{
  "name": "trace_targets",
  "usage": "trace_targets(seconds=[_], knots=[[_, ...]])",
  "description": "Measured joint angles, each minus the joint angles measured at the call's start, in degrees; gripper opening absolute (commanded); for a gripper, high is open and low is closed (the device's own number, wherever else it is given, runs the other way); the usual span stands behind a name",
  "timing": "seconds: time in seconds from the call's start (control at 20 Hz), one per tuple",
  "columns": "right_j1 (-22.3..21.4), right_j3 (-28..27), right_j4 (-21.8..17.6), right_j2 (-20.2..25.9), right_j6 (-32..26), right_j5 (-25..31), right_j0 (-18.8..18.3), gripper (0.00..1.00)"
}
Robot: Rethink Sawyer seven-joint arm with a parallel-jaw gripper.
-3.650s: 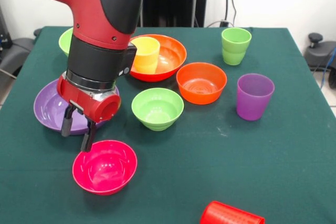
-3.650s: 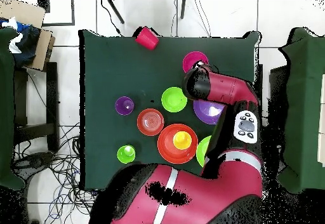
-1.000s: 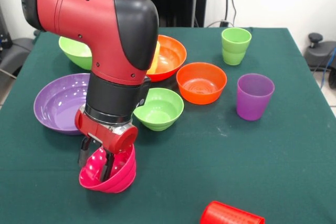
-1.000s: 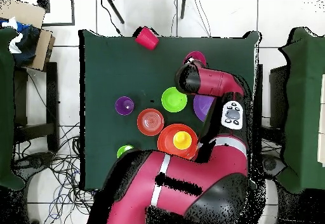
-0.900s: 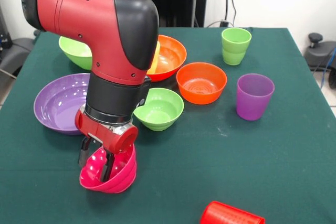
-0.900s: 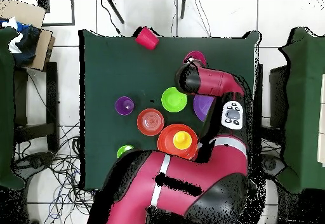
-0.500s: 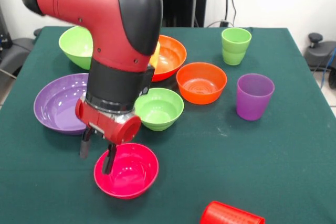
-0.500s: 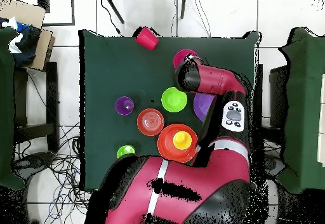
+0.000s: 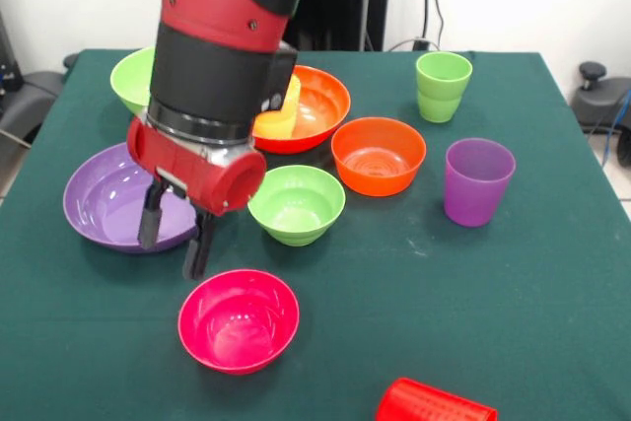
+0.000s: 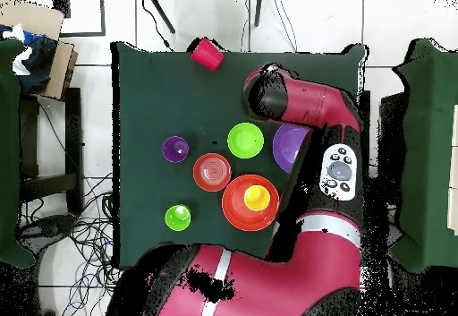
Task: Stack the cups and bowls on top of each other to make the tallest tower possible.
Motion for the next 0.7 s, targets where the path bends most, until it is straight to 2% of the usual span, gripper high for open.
trace_targets(seconds=[0.3,0.7], knots=[[-1.9,0.0,0.5,0.0,0.0,1.2,0.0,1.00],[-1.9,0.1,1.0,1.6,0.0,1.2,0.0,1.00]])
